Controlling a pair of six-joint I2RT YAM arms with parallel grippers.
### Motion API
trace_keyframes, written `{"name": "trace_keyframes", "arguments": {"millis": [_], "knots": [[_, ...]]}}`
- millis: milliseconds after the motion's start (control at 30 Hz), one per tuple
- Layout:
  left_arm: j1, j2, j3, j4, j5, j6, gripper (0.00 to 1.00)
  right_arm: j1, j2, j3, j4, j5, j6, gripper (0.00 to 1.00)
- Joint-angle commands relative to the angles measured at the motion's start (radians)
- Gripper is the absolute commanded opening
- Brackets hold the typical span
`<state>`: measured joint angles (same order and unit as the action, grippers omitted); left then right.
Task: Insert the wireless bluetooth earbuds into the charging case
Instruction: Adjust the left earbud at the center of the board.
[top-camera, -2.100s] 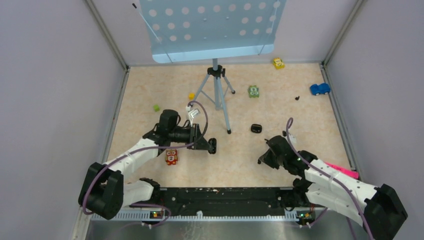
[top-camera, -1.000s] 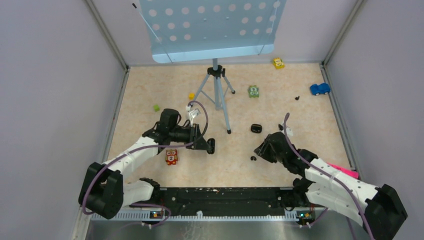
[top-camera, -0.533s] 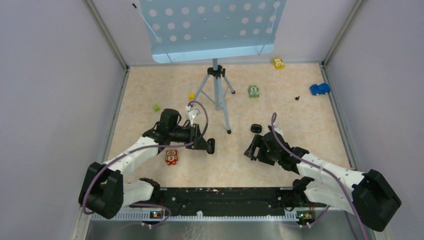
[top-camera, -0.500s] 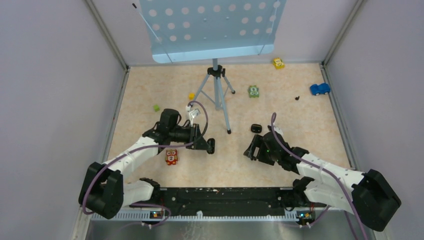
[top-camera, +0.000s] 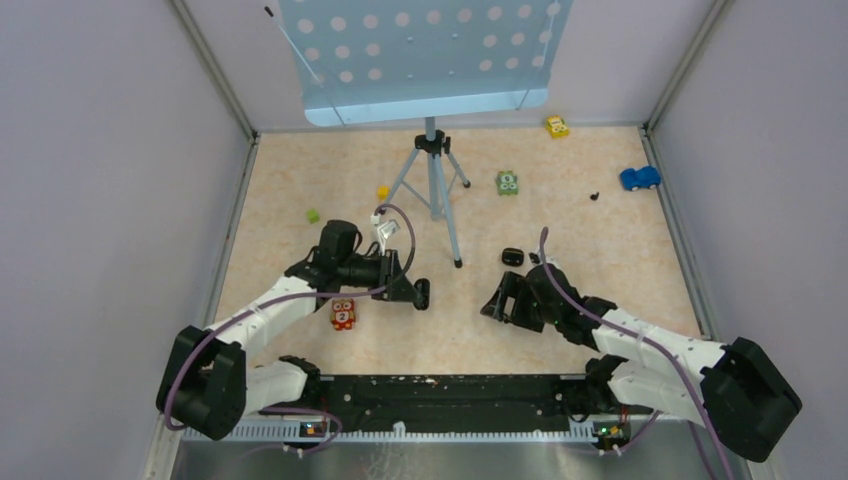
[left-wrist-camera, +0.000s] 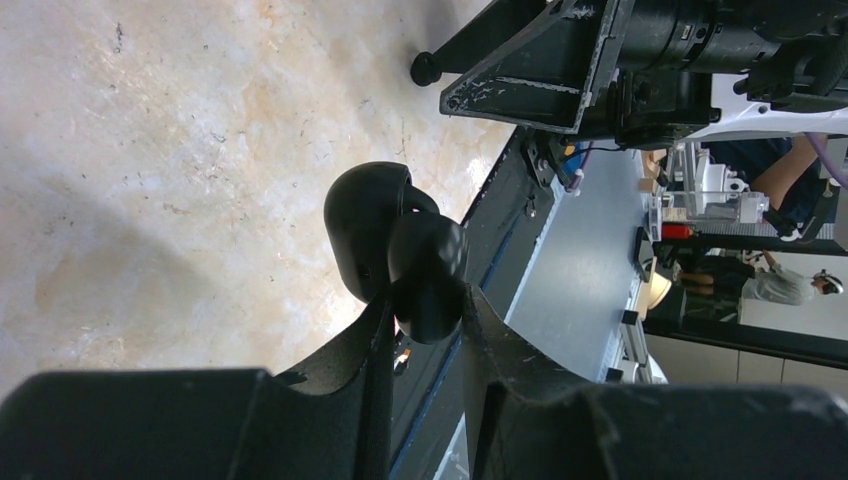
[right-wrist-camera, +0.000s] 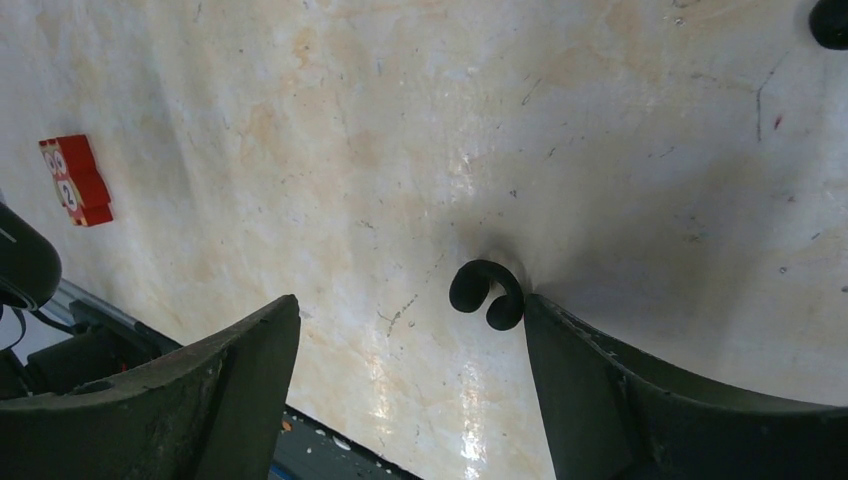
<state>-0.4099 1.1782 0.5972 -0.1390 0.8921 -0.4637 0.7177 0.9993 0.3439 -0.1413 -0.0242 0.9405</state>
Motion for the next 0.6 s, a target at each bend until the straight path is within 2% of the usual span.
{"name": "trace_keyframes", "arguments": {"millis": [0,267,567], "knots": [[0.0,-0.028,-0.016,0.059,0.006,-0.013,0.0,0.012,0.01,-0.013,0.035,-0.054,-0.02,0.81],[0.0,-0.022,-0.024,0.061,0.004,-0.013,0.0,0.074,0.023,0.006,0.04,-0.064,-0.01,0.81],[0.0,-0.013,-0.023,0.06,0.022,-0.012,0.0,0.076,0.015,0.052,-0.092,-0.008,-0.075,0.81]]}}
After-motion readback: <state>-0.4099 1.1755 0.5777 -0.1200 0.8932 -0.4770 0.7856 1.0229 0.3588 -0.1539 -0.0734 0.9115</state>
